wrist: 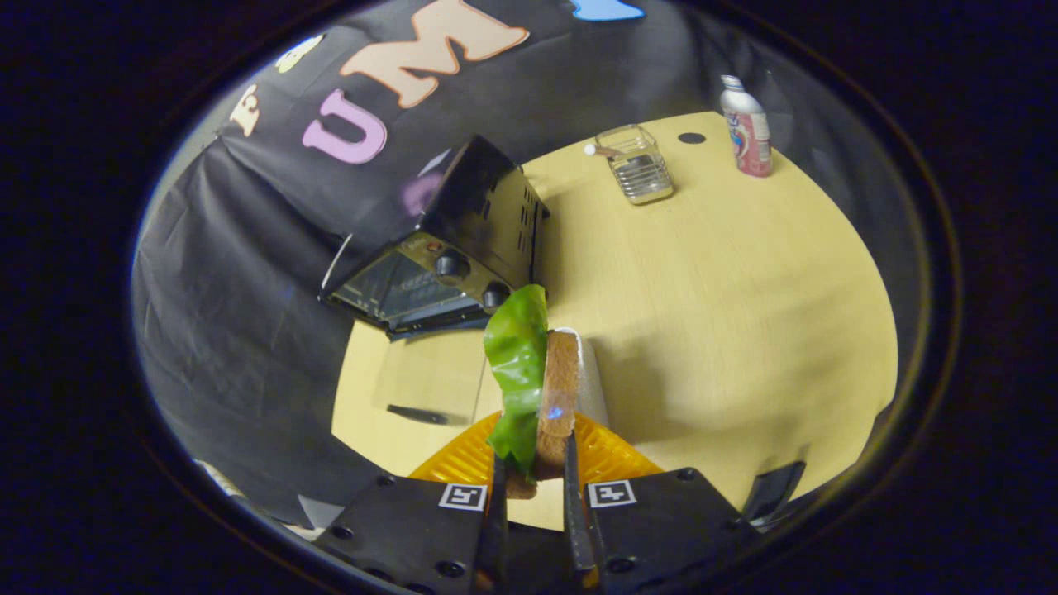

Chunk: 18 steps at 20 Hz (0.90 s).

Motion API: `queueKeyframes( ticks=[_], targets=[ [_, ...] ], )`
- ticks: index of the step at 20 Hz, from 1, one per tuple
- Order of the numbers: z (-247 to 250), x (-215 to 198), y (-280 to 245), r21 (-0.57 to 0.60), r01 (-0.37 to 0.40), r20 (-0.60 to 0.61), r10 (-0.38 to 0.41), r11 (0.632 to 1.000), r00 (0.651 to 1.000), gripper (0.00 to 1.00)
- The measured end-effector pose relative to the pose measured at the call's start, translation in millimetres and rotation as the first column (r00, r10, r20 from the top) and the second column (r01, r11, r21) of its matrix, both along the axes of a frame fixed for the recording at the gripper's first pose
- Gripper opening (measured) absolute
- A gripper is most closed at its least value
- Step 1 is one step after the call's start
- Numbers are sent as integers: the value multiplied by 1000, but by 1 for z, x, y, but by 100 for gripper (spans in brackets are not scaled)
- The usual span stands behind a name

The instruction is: Open the toaster oven, put the food inside, and close the toaster oven door.

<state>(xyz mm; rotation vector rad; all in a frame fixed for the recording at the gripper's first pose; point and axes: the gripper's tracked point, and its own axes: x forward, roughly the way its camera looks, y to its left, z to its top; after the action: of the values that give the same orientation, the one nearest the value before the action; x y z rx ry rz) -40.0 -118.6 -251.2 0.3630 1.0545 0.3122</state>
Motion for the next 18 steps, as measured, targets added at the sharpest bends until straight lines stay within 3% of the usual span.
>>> queueKeyframes(
  ticks=[6,10,14,18],
  targets=[
    [9,-16,88,144,127,4,-129,981,992,30],
    [-5,-10,167,286,234,-35,-234,929,972,30],
    [-11,14,224,368,267,-9,-284,891,959,30],
    [-20,42,272,459,320,-21,-350,829,936,30]
  ],
)
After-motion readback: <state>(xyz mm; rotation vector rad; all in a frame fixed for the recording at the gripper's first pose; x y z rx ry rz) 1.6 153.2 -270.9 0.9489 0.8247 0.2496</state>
